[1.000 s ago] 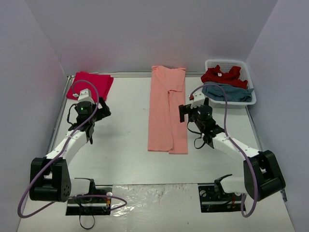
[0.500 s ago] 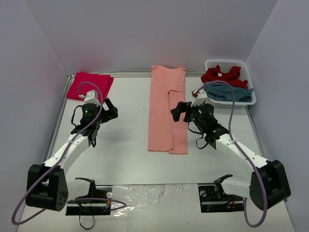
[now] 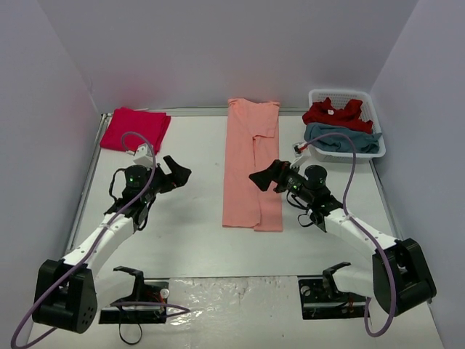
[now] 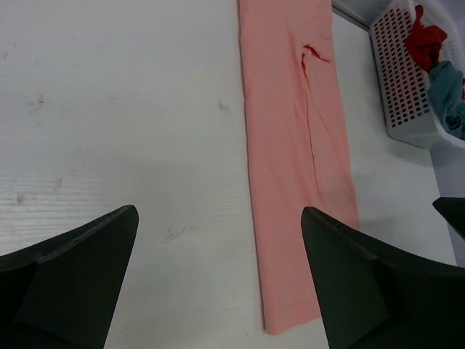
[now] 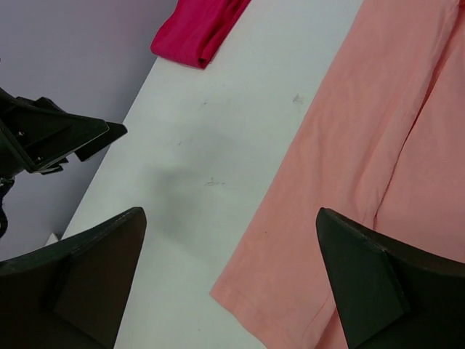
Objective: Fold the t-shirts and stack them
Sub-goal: Grab the bottom of the folded rectangular tshirt with both arms
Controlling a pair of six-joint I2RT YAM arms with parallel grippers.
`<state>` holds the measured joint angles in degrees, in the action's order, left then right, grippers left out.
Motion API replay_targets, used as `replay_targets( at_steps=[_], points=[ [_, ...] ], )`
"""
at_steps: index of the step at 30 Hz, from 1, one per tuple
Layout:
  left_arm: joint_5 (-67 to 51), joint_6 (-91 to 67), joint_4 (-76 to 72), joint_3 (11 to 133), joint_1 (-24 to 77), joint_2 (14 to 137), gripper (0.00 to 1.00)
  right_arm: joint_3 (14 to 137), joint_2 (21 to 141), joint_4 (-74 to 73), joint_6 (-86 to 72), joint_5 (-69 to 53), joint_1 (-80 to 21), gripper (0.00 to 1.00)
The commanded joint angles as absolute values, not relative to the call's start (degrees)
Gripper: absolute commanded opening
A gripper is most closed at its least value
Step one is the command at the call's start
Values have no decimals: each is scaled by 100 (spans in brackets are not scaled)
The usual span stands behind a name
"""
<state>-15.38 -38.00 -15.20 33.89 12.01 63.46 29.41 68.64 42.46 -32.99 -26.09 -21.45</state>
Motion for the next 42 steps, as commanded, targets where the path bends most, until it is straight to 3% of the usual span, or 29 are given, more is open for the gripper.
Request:
replay_targets(
  at_steps=[1, 7, 13, 18, 28, 33, 35, 42],
  points=[
    [-1793, -4043, -1881, 3358, 1405, 6047, 94, 3112, 6654, 4043, -3601, -2919, -2075, 100],
    [-1960, -3990, -1854, 3542, 1731, 6442, 94, 2558, 6486, 4352, -4202, -3446, -1644, 100],
    [-2188, -3895, -1260, 3858, 2003, 6943, 94, 2312, 5399, 2955, -4052, -1691, -1635, 100],
    [-2618, -4085, -1581, 3684, 2135, 7233, 94, 2979, 4948, 1048, -3341, -819, -1635, 100],
    [-2918, -4245, -1688, 3472, 2223, 7444, 94, 2549, 5106, 546, -3577, -466, -1626, 100],
    [-2874, -4245, -1766, 3349, 2408, 7611, 100, 2452, 5230, 230, -3665, -422, -1635, 100],
    [-2839, -4263, -1810, 3252, 2513, 7707, 95, 2417, 5186, 176, -3709, -527, -1626, 100],
    [-2795, -4316, -1995, 2945, 2777, 7884, 91, 2320, 4721, -237, -3876, -624, -1661, 100]
  ],
)
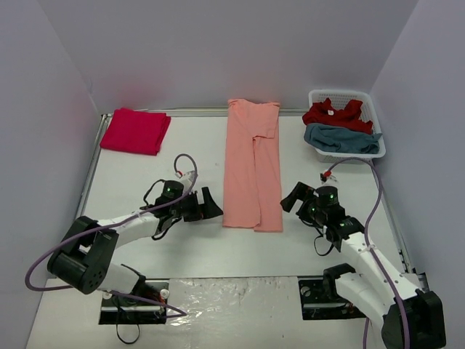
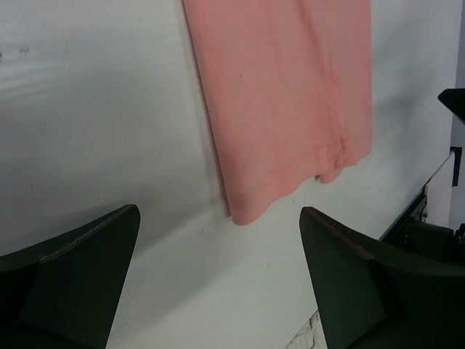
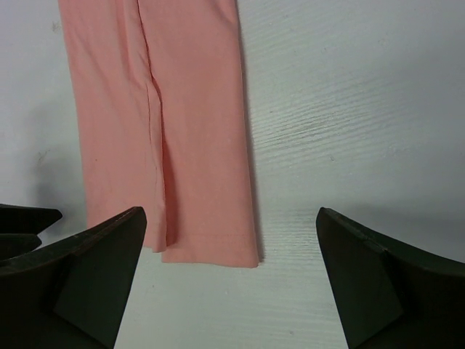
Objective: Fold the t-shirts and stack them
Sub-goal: Grab the bottom of the folded rectangular tshirt with both arms
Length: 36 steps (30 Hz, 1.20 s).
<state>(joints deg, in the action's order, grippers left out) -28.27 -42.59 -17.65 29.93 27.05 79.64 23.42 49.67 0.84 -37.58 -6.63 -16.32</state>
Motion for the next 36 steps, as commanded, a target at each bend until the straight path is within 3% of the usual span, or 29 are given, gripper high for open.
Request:
replay_targets(
  at_steps=[1, 14, 27, 36],
  points=[
    [-2769, -4298, -1986, 2918, 2795, 7866, 91, 2286, 4694, -237, -3893, -624, -1696, 100],
    [-2733, -4456, -2548, 2839, 3261, 8472, 85, 2259, 5089, -211, -4096, -396, -1828, 99],
    [-2892, -4412, -2620, 2979, 3401, 8851, 64, 2118, 5177, -79, -4166, -431, -1872, 91],
    [-2760, -4245, -1899, 3041, 3612, 8718, 59, 2118, 5256, -70, -4175, -413, -1881, 90]
  ],
)
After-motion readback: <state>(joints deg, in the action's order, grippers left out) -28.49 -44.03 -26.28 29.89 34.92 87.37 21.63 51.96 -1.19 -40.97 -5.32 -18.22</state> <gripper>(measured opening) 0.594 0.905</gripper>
